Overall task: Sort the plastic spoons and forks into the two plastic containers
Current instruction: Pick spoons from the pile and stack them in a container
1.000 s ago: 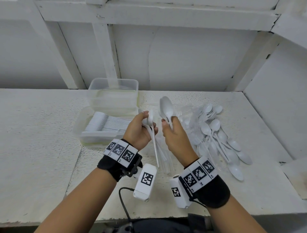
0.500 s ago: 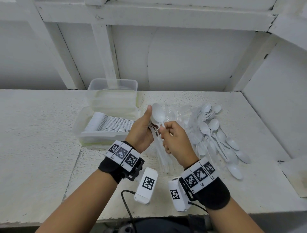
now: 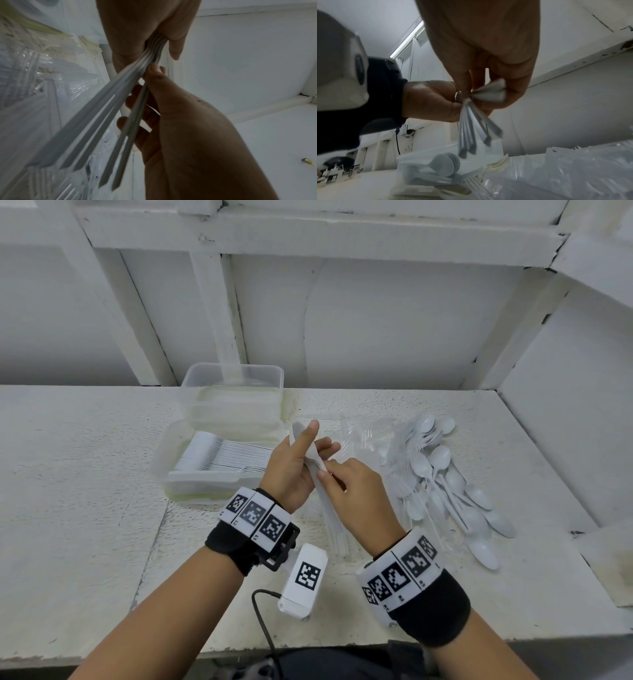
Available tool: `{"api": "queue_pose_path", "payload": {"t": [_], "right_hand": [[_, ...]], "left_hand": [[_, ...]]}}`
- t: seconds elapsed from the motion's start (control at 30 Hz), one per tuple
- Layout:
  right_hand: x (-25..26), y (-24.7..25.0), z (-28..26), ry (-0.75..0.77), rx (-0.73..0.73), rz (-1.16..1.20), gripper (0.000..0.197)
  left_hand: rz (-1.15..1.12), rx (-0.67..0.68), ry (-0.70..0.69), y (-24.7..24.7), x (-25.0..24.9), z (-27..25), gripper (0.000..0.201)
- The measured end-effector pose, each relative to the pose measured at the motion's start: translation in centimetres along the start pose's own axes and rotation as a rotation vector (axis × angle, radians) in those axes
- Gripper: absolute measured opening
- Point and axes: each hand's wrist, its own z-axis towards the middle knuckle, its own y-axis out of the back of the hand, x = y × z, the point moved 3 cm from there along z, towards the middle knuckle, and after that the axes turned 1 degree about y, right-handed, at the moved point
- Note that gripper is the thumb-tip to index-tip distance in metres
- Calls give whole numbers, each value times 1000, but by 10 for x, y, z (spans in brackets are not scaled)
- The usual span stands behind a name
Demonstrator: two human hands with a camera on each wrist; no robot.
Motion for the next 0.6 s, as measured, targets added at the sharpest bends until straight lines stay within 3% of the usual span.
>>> {"api": "queue_pose_path", "payload": {"t": [0.3, 0.47, 0.6], "right_hand": [[10, -5, -6, -113, 306, 138, 32], [9, 1, 3, -214, 229, 327, 25], [7, -1, 13, -247, 200, 434, 22]], "left_hand": [[-97, -117, 21, 4, -17, 3, 31], [90, 49, 52, -1, -19, -8, 42], [331, 73, 96, 3, -8, -19, 22]]}}
